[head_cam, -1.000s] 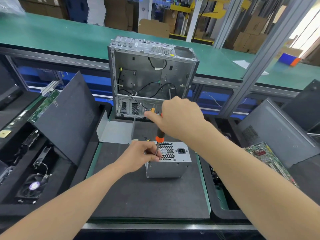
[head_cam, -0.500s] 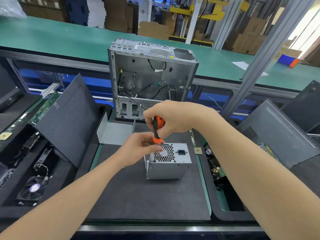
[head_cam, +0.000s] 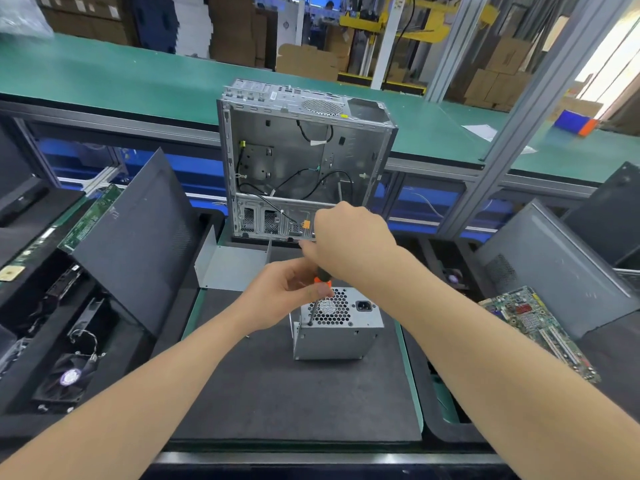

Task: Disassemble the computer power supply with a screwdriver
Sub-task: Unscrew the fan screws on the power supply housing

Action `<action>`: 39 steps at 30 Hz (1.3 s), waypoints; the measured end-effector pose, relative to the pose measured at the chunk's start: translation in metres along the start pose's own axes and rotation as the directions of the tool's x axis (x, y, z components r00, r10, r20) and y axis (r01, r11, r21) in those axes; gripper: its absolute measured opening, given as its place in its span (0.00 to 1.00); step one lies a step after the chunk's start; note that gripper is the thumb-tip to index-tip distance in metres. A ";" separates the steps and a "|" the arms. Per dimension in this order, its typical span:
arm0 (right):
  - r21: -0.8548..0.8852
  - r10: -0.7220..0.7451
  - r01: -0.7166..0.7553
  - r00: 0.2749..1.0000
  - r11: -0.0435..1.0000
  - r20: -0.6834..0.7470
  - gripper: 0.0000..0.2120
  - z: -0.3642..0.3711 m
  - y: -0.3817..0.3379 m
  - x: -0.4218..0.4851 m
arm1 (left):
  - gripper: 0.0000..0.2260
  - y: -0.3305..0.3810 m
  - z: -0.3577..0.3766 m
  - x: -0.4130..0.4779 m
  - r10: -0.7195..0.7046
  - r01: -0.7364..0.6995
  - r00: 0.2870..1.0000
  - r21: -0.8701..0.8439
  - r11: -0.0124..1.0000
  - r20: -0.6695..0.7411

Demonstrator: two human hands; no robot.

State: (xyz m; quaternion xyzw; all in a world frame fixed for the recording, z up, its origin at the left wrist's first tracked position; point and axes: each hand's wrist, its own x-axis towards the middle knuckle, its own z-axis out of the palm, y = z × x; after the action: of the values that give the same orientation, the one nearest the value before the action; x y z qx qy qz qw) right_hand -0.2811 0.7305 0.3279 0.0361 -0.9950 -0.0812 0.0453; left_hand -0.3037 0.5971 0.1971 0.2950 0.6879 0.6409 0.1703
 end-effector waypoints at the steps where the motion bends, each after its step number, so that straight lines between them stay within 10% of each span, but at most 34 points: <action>1: 0.007 -0.035 0.034 0.999 0.999 0.012 0.13 -0.001 0.003 0.001 | 0.12 -0.001 -0.001 0.000 0.003 -0.003 1.000 -0.035 0.999 0.003; 11: 0.314 -0.599 0.538 0.788 0.782 0.140 0.05 -0.018 0.036 0.008 | 0.08 0.003 0.000 0.001 -0.017 0.022 0.998 -0.083 0.996 0.062; 16: 0.290 -0.513 0.481 0.857 0.827 0.042 0.07 -0.013 0.030 0.001 | 0.05 0.002 0.000 0.000 -0.012 0.014 0.999 -0.068 0.998 0.034; 22: 0.069 0.071 -0.067 0.996 0.995 -0.050 0.27 0.003 0.001 -0.008 | 0.06 -0.001 0.004 0.001 -0.009 0.008 0.999 0.017 1.000 0.045; 32: 0.305 -0.524 0.465 0.838 0.831 0.152 0.06 -0.020 0.038 -0.005 | 0.08 -0.001 0.002 0.000 -0.006 0.010 0.998 -0.061 0.998 0.062; 39: 0.234 -0.422 0.403 0.906 0.885 0.039 0.10 -0.017 0.028 -0.011 | 0.06 -0.002 0.005 -0.001 -0.006 0.006 1.000 -0.020 1.000 0.021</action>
State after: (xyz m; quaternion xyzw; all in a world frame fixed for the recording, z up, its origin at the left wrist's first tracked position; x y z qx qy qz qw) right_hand -0.2699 0.7559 0.3480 0.2481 -0.9683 0.0206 -0.0215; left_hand -0.3006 0.6006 0.1949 0.2979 0.6804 0.6442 0.1825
